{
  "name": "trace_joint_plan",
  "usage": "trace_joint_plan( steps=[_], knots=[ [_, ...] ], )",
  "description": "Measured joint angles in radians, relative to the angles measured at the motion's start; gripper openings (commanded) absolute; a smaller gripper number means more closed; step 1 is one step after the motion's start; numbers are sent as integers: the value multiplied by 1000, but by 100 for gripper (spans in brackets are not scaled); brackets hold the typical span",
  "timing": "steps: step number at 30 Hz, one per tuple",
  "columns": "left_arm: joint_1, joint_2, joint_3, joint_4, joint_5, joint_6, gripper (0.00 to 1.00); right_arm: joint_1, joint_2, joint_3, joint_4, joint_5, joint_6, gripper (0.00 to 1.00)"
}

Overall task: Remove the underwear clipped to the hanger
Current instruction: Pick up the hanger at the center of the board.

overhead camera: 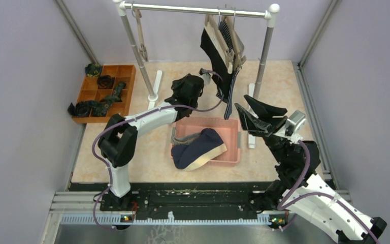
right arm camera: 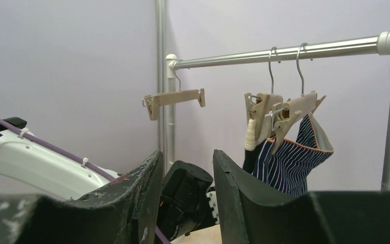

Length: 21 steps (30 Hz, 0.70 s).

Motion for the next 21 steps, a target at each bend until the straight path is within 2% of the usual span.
trace_joint_plan(
  steps=[2, 9, 16, 21],
  knots=[
    [11, -1, 23, -69, 48, -63, 46, 0, 0, 0, 3, -1, 0, 42],
    [79, -30, 26, -265, 295, -275, 51, 0, 90, 42, -30, -8, -8, 43],
    [109, -16, 4, -296, 320, -376, 52, 0, 176, 80, -57, -22, -16, 43],
    [142, -14, -117, -291, 491, -505, 55, 0, 181, 84, -61, -22, -17, 43]
  ],
)
